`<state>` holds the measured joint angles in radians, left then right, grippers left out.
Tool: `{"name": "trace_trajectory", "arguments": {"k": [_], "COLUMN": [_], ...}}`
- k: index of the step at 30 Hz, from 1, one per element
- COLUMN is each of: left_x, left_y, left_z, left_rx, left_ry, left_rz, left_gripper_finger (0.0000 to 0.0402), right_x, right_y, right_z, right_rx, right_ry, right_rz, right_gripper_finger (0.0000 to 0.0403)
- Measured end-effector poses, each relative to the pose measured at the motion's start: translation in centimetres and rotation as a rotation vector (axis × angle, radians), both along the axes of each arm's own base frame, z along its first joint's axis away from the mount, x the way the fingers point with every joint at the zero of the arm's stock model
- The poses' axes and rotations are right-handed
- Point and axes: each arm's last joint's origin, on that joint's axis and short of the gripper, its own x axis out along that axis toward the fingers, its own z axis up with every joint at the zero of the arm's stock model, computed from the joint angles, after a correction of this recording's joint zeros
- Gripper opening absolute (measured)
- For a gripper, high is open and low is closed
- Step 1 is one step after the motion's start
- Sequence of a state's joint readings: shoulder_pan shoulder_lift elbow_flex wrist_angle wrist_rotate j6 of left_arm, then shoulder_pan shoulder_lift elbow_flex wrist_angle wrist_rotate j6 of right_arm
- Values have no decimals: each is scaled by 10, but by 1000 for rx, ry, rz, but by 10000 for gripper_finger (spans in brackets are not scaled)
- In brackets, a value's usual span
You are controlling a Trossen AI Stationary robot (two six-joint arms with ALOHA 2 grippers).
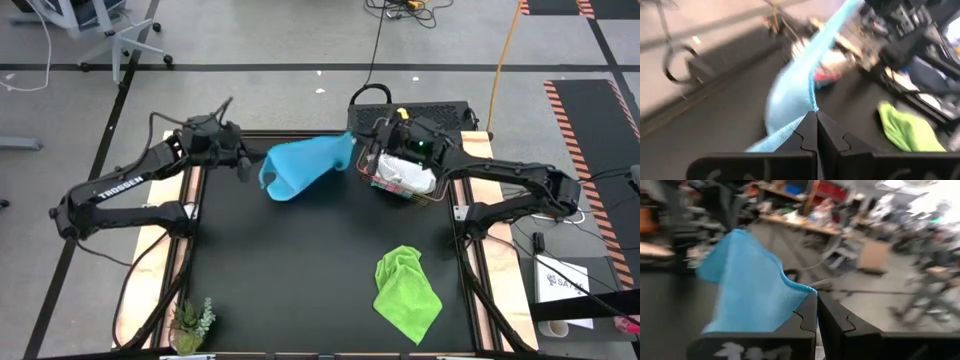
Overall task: Fold microfiber towels
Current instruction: Fold the blue towel
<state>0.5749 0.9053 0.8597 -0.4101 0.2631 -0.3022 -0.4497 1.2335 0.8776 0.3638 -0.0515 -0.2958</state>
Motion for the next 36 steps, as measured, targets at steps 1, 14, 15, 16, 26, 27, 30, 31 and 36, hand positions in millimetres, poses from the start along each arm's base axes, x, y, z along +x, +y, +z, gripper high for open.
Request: {"name": "trace_trajectory", "arguments": {"k": [1, 14, 15, 16, 26, 27, 30, 31, 36], "left_x": [0, 21, 24, 29, 83, 87, 96, 98, 104], "left_y": [-3, -66, -72, -79, -145, -150, -163, -167, -180], "left_z": [-3, -25, -27, -30, -71, -76, -91, -96, -115], "left_rx": [-30, -413, -441, -470, -631, -640, -697, -722, -779], "left_ry": [20, 219, 238, 262, 420, 430, 498, 524, 597], "left_rz": [-13, -246, -262, -276, -398, -404, -417, -411, -337], "left_gripper_finger": [1, 0, 1, 1, 5, 5, 2, 2, 24], "right_x": [1, 15, 15, 15, 5, 4, 2, 1, -8], "right_y": [4, 75, 80, 84, 107, 109, 114, 116, 129], "right_z": [-2, -31, -32, -34, -52, -53, -58, -61, -85], "right_rx": [26, 403, 436, 469, 623, 627, 635, 639, 728], "right_ry": [17, 263, 277, 292, 517, 534, 579, 586, 649], "right_rz": [22, 385, 417, 444, 456, 458, 465, 470, 455], "right_gripper_finger": [0, 0, 0, 0, 0, 0, 0, 0, 0]}}
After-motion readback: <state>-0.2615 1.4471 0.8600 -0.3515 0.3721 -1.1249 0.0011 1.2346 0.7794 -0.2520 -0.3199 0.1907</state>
